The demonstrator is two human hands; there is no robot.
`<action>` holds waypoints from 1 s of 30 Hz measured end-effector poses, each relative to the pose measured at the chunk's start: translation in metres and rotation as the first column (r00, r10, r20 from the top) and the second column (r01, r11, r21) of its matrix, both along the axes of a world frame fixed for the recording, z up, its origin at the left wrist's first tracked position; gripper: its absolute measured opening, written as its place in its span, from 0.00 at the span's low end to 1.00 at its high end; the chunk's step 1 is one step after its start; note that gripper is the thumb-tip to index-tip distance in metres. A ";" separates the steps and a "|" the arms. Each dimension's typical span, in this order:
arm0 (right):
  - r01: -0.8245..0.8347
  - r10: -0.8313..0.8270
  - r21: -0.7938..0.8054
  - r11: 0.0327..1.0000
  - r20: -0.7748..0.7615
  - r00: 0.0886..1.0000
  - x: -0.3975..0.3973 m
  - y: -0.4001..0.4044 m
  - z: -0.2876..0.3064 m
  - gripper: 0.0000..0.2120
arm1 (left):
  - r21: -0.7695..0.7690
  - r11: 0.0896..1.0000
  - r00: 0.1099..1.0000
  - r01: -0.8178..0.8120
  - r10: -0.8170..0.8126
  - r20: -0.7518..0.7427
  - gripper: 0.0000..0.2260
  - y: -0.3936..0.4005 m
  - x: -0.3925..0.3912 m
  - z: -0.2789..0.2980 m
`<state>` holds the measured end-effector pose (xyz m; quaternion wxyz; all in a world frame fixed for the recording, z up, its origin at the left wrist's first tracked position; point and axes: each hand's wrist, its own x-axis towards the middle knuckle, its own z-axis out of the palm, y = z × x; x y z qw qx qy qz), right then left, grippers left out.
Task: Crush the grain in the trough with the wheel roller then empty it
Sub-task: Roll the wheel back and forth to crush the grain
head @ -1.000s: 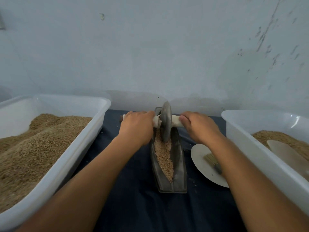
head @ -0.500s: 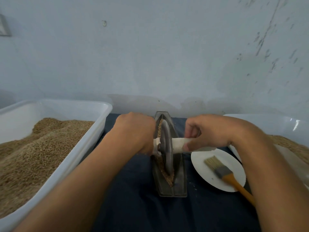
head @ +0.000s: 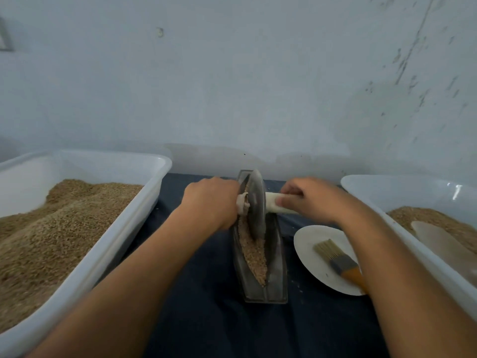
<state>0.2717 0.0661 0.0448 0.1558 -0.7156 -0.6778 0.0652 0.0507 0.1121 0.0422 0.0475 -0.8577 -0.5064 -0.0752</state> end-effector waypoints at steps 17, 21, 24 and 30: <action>-0.015 0.017 -0.042 0.999 0.062 0.998 -0.009 -0.006 0.008 0.13 | 0.044 0.999 0.999 -0.021 0.022 -0.038 0.10 -0.004 -0.001 0.003; -0.047 0.061 -0.154 0.987 0.085 0.995 -0.015 -0.027 0.029 0.12 | 0.110 0.994 0.984 0.016 0.004 -0.178 0.09 -0.026 -0.003 0.020; -0.057 0.081 -0.188 0.981 0.127 0.989 -0.027 -0.038 0.042 0.17 | 0.080 0.997 0.969 0.013 0.007 -0.248 0.13 -0.036 -0.007 0.031; -0.095 0.121 -0.152 0.984 0.170 0.978 -0.037 -0.043 0.047 0.18 | 0.003 1.000 0.960 0.008 -0.007 -0.279 0.16 -0.040 -0.015 0.037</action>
